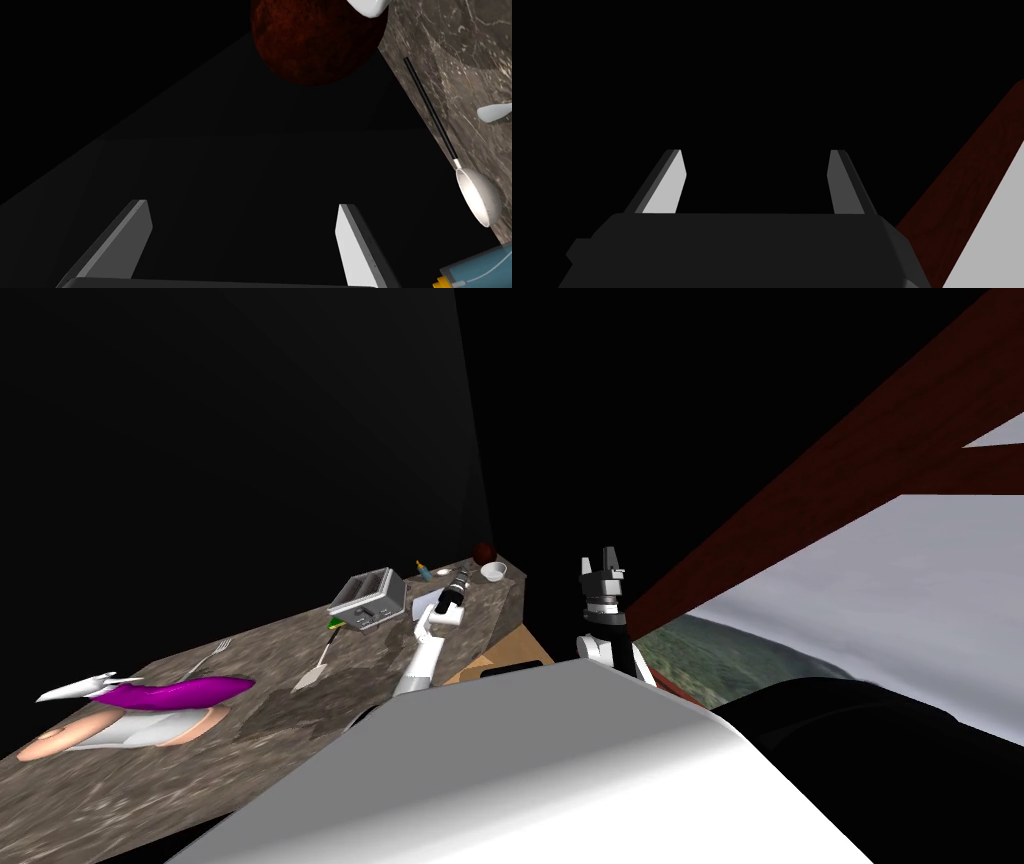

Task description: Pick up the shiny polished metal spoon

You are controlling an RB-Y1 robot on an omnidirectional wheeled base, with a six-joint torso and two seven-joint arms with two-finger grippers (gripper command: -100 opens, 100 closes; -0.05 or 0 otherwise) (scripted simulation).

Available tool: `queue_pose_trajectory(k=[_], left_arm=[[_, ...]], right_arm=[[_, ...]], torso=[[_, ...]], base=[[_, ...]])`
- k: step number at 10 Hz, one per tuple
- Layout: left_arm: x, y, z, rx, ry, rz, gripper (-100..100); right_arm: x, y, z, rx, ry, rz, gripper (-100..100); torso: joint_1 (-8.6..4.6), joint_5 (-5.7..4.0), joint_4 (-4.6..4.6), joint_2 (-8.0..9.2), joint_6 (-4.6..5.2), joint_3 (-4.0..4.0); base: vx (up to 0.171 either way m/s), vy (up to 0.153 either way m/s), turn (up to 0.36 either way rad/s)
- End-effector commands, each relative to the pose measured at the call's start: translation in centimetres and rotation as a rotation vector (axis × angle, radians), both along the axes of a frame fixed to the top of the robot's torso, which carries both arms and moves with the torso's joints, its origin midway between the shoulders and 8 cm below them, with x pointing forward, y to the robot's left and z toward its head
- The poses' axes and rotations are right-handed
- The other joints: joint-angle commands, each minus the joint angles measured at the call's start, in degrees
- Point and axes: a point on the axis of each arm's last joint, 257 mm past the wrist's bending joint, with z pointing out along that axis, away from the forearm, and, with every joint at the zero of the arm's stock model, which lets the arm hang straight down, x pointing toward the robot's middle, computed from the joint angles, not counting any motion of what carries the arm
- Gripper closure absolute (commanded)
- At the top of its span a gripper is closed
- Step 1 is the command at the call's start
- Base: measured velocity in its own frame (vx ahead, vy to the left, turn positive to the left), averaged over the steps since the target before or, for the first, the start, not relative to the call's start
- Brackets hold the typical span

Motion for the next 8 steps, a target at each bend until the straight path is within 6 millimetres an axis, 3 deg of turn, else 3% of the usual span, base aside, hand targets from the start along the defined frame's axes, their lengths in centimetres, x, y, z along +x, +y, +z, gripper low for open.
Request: queue_pose_trajectory(k=[1, 8], left_arm=[[1.2, -0.4, -0.8, 0.044, 0.041, 0.008, -100], [4.6, 0.2, -4.4, 0.177, 0.186, 0.043, -100]], right_arm=[[0.0, 0.0, 0.0, 0.000, 0.000, 0.000, 0], [0.0, 0.0, 0.0, 0.000, 0.000, 0.000, 0]], torso=[[0.00, 0.00, 0.00, 0.00, 0.00, 0.00], [-0.03, -0.01, -0.01, -0.05, -0.01, -0.03]], base=[[-0.018, -0.008, 0.032], [-0.008, -0.009, 0.019]])
